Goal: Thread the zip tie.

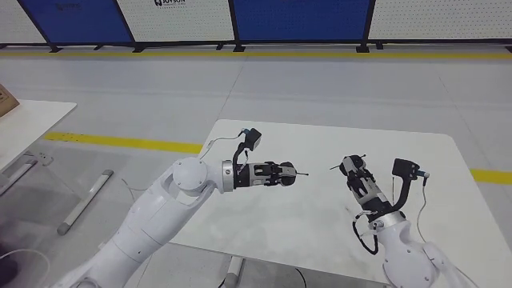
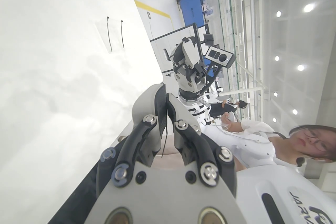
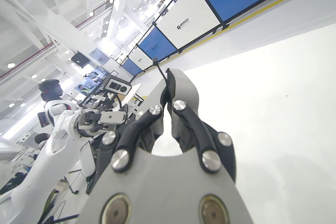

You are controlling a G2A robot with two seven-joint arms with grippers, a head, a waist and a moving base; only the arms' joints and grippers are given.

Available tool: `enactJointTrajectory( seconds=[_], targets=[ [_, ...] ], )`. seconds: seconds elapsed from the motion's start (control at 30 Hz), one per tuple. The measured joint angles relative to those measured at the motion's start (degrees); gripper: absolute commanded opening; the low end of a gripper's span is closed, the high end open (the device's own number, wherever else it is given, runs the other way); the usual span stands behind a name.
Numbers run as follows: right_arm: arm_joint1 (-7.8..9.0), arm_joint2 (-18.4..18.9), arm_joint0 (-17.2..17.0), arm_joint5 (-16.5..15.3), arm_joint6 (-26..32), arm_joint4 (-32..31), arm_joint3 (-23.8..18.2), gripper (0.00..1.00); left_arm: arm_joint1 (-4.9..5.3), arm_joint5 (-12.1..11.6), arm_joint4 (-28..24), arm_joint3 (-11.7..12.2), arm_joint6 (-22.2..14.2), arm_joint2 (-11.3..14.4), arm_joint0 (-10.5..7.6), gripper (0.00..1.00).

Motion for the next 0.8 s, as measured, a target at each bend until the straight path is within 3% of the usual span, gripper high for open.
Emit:
enactJointTrajectory(
  seconds=[0.23, 0.4, 0.57, 0.8],
  targets=[
    [0.0, 0.0, 0.0, 0.0, 0.0, 0.0, 0.0, 0.0, 0.11, -1.29, 0.6, -0.16, -1.06, -0.38, -0.09, 0.0],
    [0.0, 0.0, 0.0, 0.0, 0.0, 0.0, 0.0, 0.0, 0.73, -2.7, -0.47, 2.48, -8.95, -2.48, -1.85, 0.0],
    [0.0, 0.0, 0.0, 0.0, 0.0, 0.0, 0.0, 0.0, 1.0, -1.7, -2.5, 5.68, -17.47, -2.77, -4.74, 0.0],
    [0.0, 0.0, 0.0, 0.0, 0.0, 0.0, 0.0, 0.0, 0.99, -1.69, -2.55, 5.72, -17.41, -2.77, -4.73, 0.0]
  ],
)
